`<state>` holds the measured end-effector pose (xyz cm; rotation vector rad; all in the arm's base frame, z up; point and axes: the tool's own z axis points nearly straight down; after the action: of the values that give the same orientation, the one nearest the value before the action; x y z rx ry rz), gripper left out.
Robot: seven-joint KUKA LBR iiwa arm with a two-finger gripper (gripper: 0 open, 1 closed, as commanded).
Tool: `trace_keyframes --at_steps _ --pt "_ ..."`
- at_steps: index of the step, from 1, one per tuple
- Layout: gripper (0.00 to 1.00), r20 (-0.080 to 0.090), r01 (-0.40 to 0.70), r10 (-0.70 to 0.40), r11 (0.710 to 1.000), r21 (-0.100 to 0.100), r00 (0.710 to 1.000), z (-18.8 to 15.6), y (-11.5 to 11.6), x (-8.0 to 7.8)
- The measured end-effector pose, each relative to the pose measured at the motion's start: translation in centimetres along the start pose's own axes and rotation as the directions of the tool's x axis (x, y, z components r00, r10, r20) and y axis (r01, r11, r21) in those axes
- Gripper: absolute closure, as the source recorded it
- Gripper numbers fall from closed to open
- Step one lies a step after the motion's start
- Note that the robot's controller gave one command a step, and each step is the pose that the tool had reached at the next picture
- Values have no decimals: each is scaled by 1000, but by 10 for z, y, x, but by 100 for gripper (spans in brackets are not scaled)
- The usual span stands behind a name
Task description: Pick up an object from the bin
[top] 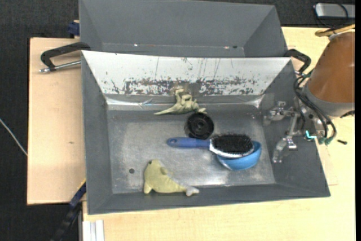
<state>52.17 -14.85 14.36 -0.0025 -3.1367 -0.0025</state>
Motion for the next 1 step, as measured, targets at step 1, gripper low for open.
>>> trace_keyframes --at_steps 1 --pt "0 2 240 -240 971 0 971 56 26 17"
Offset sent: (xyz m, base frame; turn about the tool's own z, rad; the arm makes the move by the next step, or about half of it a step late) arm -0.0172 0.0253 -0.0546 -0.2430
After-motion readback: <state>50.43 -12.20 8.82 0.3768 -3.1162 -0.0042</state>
